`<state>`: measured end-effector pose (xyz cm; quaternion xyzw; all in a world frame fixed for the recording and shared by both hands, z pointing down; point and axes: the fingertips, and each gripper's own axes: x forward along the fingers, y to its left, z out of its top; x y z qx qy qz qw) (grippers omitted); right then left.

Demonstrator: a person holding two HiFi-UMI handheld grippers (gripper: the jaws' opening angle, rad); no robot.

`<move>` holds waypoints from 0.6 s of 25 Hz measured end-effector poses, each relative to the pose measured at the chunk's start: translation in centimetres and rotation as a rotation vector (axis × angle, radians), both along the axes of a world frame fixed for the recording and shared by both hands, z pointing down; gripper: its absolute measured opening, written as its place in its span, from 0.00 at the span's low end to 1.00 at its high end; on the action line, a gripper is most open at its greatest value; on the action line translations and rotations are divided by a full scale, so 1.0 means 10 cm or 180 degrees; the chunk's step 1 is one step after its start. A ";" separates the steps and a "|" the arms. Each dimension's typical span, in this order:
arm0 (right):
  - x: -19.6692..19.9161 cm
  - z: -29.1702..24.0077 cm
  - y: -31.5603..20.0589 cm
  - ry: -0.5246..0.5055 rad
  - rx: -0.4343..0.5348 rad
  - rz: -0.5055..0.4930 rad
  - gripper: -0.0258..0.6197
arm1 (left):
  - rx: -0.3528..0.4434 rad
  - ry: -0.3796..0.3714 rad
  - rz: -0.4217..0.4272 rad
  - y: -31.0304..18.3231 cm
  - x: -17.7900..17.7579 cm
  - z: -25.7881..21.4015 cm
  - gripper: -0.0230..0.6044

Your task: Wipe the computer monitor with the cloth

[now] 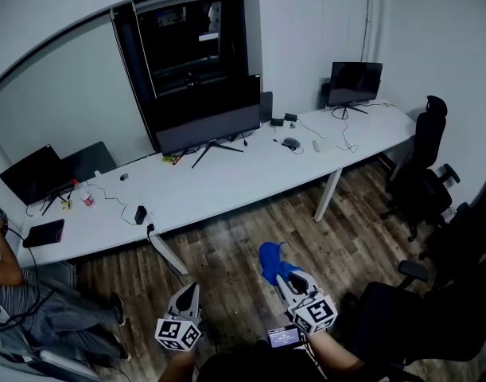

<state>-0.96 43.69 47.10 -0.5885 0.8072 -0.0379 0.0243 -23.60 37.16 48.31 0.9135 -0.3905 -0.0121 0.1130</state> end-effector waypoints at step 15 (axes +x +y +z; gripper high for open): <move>0.62 0.25 -0.60 -0.0093 -0.0157 -0.0006 0.13 | -0.0098 -0.0098 0.0013 -0.52 0.58 0.15 0.03</move>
